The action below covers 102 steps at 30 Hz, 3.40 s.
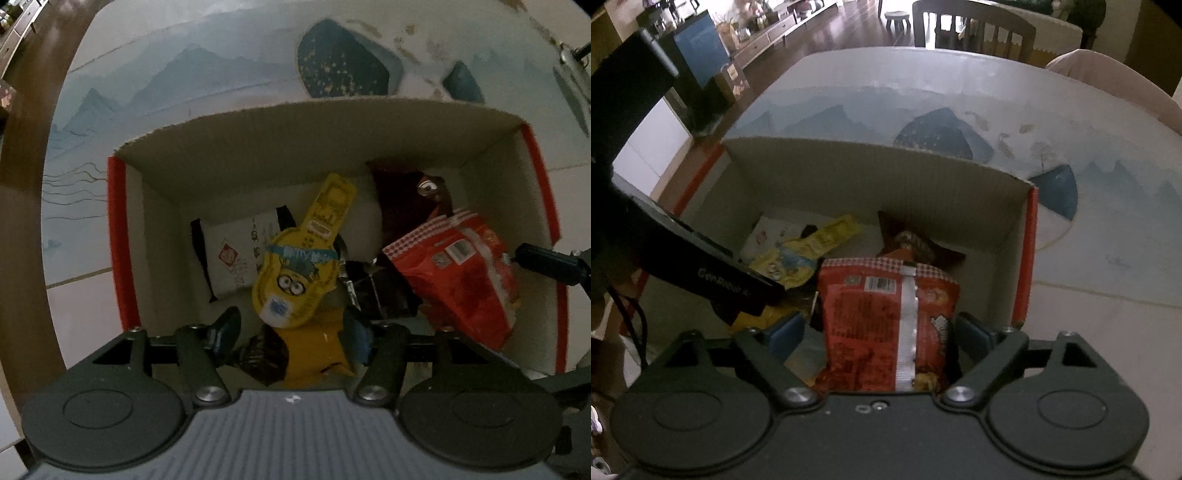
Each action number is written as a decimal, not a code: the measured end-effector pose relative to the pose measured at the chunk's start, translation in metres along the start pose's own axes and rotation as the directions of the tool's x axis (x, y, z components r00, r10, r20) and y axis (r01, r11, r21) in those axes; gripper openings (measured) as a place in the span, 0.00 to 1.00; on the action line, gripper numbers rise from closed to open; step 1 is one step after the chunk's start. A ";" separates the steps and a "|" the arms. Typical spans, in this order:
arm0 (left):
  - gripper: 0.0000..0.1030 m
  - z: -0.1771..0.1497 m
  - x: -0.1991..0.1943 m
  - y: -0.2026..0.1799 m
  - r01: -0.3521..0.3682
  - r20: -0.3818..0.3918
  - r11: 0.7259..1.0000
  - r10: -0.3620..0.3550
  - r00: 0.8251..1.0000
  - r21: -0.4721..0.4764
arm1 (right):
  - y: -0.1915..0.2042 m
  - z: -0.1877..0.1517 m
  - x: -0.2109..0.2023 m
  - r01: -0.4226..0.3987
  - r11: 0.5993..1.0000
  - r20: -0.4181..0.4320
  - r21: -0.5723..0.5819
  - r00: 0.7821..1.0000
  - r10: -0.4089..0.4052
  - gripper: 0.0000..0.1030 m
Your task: Organize snacks
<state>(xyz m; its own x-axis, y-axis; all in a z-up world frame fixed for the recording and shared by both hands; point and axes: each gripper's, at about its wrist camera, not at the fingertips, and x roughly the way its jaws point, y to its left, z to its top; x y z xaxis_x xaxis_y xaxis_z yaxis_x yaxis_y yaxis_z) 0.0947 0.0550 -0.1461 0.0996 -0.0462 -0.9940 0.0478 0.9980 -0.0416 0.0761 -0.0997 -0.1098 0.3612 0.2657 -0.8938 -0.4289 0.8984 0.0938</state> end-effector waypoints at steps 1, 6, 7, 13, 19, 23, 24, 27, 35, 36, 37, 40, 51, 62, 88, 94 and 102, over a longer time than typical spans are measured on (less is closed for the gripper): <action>0.58 -0.002 -0.003 0.001 0.006 0.011 1.000 -0.006 1.000 0.001 | 0.000 -0.001 -0.004 -0.002 1.000 0.010 0.002 1.000 0.002 0.87; 0.59 -0.015 -0.024 0.006 0.032 0.085 0.999 -0.030 0.996 -0.013 | -0.002 -0.004 -0.026 -0.024 0.999 0.062 0.041 0.998 0.021 0.89; 0.59 -0.019 -0.030 0.007 0.035 0.106 0.999 -0.034 0.994 -0.013 | -0.003 -0.006 -0.032 -0.029 0.998 0.076 0.051 0.997 0.025 0.89; 0.62 -0.041 -0.061 0.010 0.065 0.221 0.998 -0.062 0.973 -0.007 | 0.003 -0.013 -0.066 -0.034 0.997 0.173 0.073 0.985 0.021 0.93; 0.67 -0.068 -0.094 0.010 0.066 0.352 0.998 -0.064 0.934 0.004 | 0.009 -0.023 -0.099 -0.082 0.991 0.272 0.104 0.961 0.051 0.97; 0.73 -0.084 -0.109 0.009 0.049 0.421 0.999 -0.048 0.906 0.009 | 0.013 -0.031 -0.115 -0.063 0.990 0.325 0.128 0.945 0.018 0.97; 0.73 -0.087 -0.111 0.009 0.044 0.430 0.999 -0.042 0.902 0.006 | 0.015 -0.032 -0.117 -0.053 0.990 0.330 0.132 0.944 0.006 0.98; 0.73 -0.098 -0.117 0.010 0.045 0.451 0.999 -0.040 0.892 -0.001 | 0.017 -0.038 -0.126 -0.054 0.988 0.361 0.145 0.933 -0.002 1.00; 0.83 -0.119 -0.120 0.011 0.050 0.492 0.999 -0.040 0.870 -0.007 | 0.021 -0.052 -0.134 -0.030 0.987 0.416 0.160 0.908 -0.040 1.00; 0.84 -0.121 -0.121 0.011 0.056 0.497 0.998 -0.046 0.866 -0.006 | 0.021 -0.053 -0.133 -0.031 0.986 0.416 0.165 0.908 -0.041 1.00; 0.84 -0.123 -0.122 0.011 0.059 0.504 0.998 -0.047 0.863 -0.008 | 0.021 -0.054 -0.133 -0.033 0.985 0.415 0.172 0.909 -0.042 1.00; 0.85 -0.129 -0.124 0.011 0.062 0.523 0.998 -0.046 0.851 -0.014 | 0.021 -0.057 -0.132 -0.040 0.982 0.418 0.187 0.907 -0.043 1.00; 1.00 -0.146 -0.130 0.006 0.077 0.569 0.997 -0.059 0.820 -0.009 | 0.023 -0.072 -0.134 -0.038 0.977 0.456 0.209 0.888 -0.063 1.00; 1.00 -0.160 -0.128 -0.002 0.066 0.554 0.998 -0.043 0.831 -0.020 | 0.026 -0.082 -0.134 -0.019 0.968 0.431 0.250 0.898 -0.094 1.00; 1.00 -0.169 -0.126 -0.005 0.044 0.546 0.999 -0.020 0.837 -0.032 | 0.027 -0.091 -0.139 0.013 0.964 0.427 0.267 0.895 -0.131 1.00; 1.00 -0.174 -0.134 -0.002 0.051 0.584 0.998 -0.015 0.812 -0.045 | 0.023 -0.092 -0.139 0.016 0.958 0.427 0.285 0.893 -0.142 1.00; 1.00 -0.176 -0.140 0.000 0.054 0.613 0.998 -0.015 0.790 -0.045 | 0.025 -0.091 -0.137 0.018 0.962 0.417 0.274 0.899 -0.136 1.00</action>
<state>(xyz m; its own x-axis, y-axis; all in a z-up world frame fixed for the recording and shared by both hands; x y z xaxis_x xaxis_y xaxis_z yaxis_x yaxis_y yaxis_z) -0.0946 0.0690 -0.0249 0.6869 -0.0785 -0.7224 0.0084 0.9949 -0.1002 -0.0600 -0.1455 -0.0248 0.7279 0.2625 -0.6335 -0.1790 0.9645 0.1939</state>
